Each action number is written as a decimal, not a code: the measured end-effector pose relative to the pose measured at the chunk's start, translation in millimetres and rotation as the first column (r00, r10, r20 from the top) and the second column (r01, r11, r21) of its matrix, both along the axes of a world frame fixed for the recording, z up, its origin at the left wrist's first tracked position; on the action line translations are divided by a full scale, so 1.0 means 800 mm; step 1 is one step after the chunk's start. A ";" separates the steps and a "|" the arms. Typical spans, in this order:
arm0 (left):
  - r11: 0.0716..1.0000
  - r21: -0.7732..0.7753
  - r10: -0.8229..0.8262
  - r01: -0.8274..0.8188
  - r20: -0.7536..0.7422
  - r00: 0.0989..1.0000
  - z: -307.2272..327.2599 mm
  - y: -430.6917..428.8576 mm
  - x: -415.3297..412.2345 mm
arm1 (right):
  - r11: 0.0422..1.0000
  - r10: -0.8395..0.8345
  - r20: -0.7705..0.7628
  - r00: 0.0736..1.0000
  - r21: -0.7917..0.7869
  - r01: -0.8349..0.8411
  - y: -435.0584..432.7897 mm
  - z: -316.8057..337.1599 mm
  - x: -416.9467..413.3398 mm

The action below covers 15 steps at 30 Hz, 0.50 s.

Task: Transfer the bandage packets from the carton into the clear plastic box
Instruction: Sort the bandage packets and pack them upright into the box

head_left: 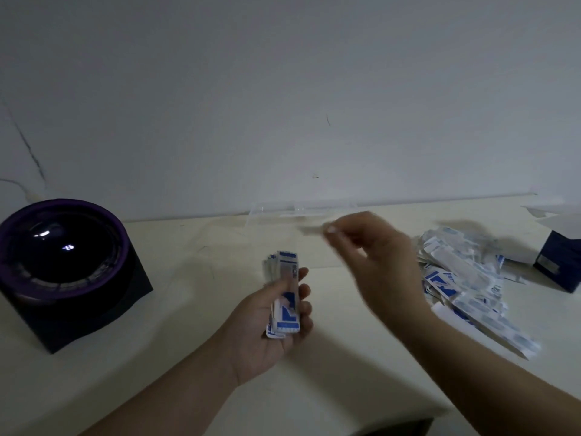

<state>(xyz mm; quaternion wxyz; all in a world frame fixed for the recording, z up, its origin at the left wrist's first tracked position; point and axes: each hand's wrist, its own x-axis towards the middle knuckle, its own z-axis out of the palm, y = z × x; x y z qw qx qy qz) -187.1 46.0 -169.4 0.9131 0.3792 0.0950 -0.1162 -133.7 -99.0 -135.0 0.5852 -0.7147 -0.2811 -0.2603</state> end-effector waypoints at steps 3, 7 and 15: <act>0.995 -0.060 0.074 -0.076 -0.025 0.997 0.001 0.002 0.004 | 0.921 0.129 0.248 0.960 -0.388 -0.024 0.021 -0.037 -0.016; 0.995 0.023 0.100 -0.099 -0.049 0.994 -0.002 0.008 0.005 | 0.812 0.242 0.180 0.953 -0.576 -0.097 0.027 -0.045 -0.026; 0.979 0.204 -0.034 0.016 0.082 0.996 -0.007 -0.005 -0.006 | 0.590 0.274 -0.004 0.962 -0.789 -0.171 0.013 -0.036 -0.018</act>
